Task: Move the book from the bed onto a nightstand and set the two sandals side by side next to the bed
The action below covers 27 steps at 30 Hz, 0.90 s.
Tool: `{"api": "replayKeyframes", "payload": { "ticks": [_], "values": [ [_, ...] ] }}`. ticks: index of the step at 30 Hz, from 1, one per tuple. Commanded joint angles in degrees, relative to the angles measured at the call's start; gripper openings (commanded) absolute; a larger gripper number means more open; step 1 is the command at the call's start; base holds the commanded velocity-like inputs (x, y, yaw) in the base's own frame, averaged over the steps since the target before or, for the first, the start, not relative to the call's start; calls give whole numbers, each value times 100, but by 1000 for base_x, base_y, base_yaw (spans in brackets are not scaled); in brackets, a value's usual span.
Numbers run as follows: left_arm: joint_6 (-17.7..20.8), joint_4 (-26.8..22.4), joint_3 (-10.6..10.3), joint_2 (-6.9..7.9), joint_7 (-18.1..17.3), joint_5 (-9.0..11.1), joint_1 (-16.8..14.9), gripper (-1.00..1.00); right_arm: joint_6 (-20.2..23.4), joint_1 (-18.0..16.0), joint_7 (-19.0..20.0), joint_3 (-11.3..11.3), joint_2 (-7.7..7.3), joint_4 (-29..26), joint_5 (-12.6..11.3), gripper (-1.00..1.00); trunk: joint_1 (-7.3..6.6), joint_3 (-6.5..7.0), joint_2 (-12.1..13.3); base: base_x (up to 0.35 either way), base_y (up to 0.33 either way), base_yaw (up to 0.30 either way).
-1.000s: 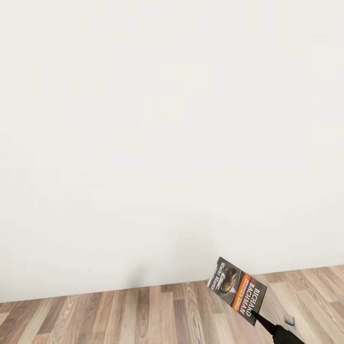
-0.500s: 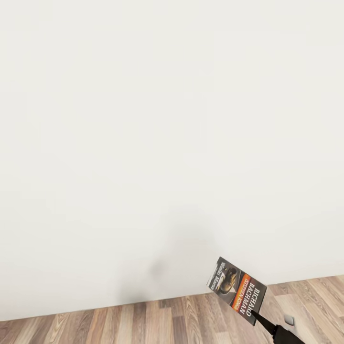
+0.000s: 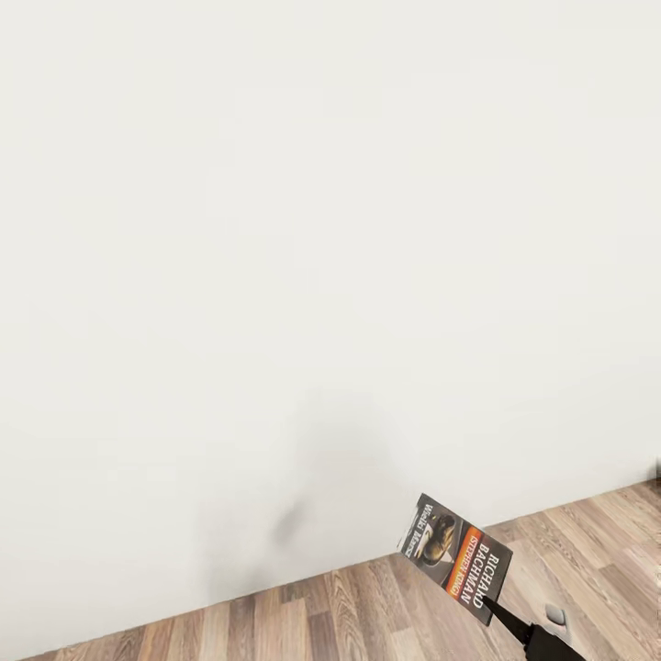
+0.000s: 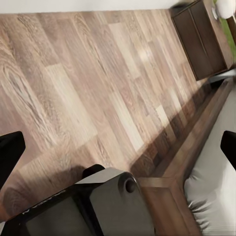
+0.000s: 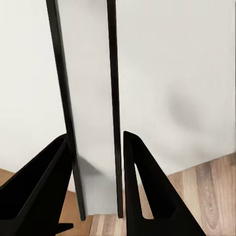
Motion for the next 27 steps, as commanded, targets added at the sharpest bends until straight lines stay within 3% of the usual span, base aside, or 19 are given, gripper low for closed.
{"api": "replayKeyframes", "payload": {
  "ticks": [1,16,27],
  "values": [
    [-37,-3,-48,2,-6,36,-3,100,-61,-16,10,4,-2,26,-31,-100,5,-13,-12,211,0,-256],
    [-37,-1,-48,2,-8,36,-3,100,-60,-14,7,0,-2,26,-31,-100,5,-13,-12,303,0,-200],
    [-37,-1,-48,2,-7,36,-3,100,-60,-11,6,0,-2,26,-31,-100,5,-13,-12,47,0,-261]
  ]
}}
